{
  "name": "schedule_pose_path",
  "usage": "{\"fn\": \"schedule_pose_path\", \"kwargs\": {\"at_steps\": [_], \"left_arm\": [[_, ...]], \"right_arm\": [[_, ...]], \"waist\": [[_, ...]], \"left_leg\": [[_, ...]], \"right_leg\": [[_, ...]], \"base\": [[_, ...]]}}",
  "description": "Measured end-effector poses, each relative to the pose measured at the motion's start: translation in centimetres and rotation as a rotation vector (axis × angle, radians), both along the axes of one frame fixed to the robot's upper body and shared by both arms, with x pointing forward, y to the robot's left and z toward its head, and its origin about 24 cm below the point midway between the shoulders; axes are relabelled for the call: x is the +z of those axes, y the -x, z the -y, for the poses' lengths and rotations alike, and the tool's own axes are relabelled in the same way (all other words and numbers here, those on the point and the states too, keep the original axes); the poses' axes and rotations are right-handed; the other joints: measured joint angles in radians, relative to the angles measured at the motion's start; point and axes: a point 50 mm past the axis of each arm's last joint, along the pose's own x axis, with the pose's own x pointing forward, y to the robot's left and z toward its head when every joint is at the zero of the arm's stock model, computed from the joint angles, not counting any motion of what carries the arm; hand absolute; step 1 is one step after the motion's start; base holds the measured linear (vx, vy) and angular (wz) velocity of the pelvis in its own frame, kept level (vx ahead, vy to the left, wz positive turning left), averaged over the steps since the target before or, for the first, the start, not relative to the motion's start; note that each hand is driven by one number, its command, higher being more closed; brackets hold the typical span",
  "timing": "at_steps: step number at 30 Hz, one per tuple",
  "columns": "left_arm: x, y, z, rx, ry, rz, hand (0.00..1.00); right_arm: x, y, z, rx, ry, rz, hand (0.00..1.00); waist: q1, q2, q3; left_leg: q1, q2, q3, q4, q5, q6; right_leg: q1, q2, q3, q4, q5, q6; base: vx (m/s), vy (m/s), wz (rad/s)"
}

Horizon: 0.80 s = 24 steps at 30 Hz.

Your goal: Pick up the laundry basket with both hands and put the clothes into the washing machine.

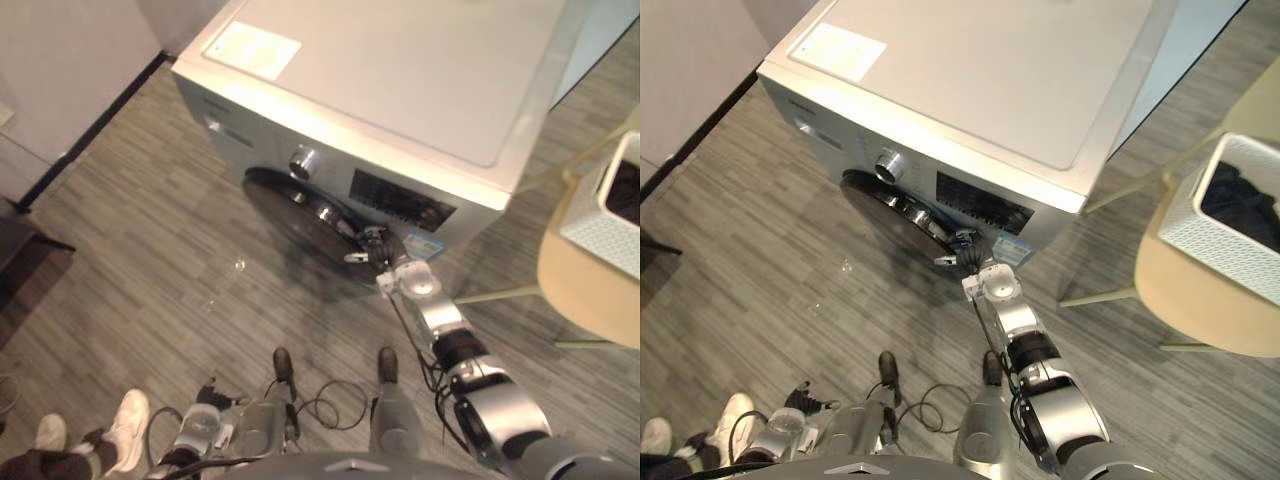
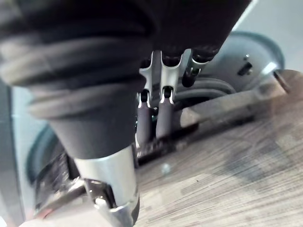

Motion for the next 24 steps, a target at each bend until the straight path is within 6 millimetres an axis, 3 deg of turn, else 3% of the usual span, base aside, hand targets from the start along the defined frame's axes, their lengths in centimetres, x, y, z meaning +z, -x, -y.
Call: {"fn": "schedule_pose_path", "kwargs": {"at_steps": [1, 6, 10, 14, 17, 18, 22, 24], "left_arm": [[0.3, -0.7, 0.6, -0.01, 0.014, 0.033, 0.0], [0.5, -1.1, 1.0, -0.031, 0.02, 0.046, 0.0], [0.6, -1.3, 1.3, -0.021, 0.032, 0.051, 0.0], [0.4, -1.0, 1.1, -0.004, 0.028, 0.03, 0.0], [0.3, -0.8, 0.5, 0.035, 0.017, 0.024, 0.0], [0.3, -0.8, 0.4, 0.038, 0.01, 0.027, 0.0], [0.3, -0.8, 0.0, 0.052, 0.001, 0.029, 0.0], [0.4, -0.9, -0.1, 0.062, 0.0, 0.036, 0.0]], "right_arm": [[0.6, -0.6, 0.4, -0.013, -0.004, -0.002, 0.0], [0.5, -0.6, -0.6, -0.011, -0.026, 0.007, 0.0], [-0.9, 0.5, -2.2, 0.033, 0.015, -0.02, 0.0], [-3.5, 4.0, -6.8, 0.274, 0.1, -0.064, 0.0], [-5.7, 7.0, -11.6, 0.528, 0.094, -0.155, 0.0], [-6.2, 8.5, -14.1, 0.635, 0.047, -0.193, 0.0], [-5.5, 11.1, -18.7, 0.866, -0.063, -0.199, 0.0], [-5.2, 11.7, -19.8, 0.902, -0.087, -0.188, 0.0]], "waist": [[0.005, 0.024, 0.02], [-0.002, 0.032, 0.036], [-0.003, 0.03, 0.036], [-0.015, 0.02, 0.036], [-0.014, -0.01, 0.028], [-0.009, -0.025, 0.023], [0.003, -0.052, 0.009], [0.016, -0.064, 0.003]], "left_leg": [[-0.019, -0.001, -0.002, -0.001, 0.008, 0.0], [-0.044, 0.005, -0.009, -0.001, 0.017, -0.01], [-0.045, 0.009, -0.01, -0.004, 0.019, -0.013], [-0.025, 0.025, -0.019, -0.001, 0.019, -0.014], [0.0, 0.043, -0.021, 0.0, 0.015, -0.023], [0.01, 0.05, -0.024, 0.0, 0.013, -0.027], [0.015, 0.052, -0.045, 0.0, 0.014, -0.029], [0.02, 0.048, -0.051, -0.001, 0.014, -0.029]], "right_leg": [[-0.015, -0.002, -0.004, 0.003, 0.002, -0.001], [-0.041, 0.0, -0.004, 0.004, 0.006, -0.007], [-0.039, 0.003, -0.006, 0.004, 0.006, -0.007], [-0.009, 0.014, -0.028, 0.002, 0.009, -0.011], [0.013, 0.027, -0.03, 0.008, 0.002, -0.014], [0.024, 0.032, -0.035, 0.018, -0.009, -0.018], [0.036, 0.032, -0.058, 0.036, -0.026, -0.02], [0.042, 0.027, -0.066, 0.047, -0.035, -0.02]], "base": [[-0.08, 0.033, 0.13], [-0.07, 0.013, 0.01], [0.01, -0.002, 0.0], [0.09, -0.024, 0.06], [0.09, -0.046, -0.01], [0.05, -0.032, 0.08], [0.03, -0.02, 0.18], [0.0, 0.015, 0.2]]}}
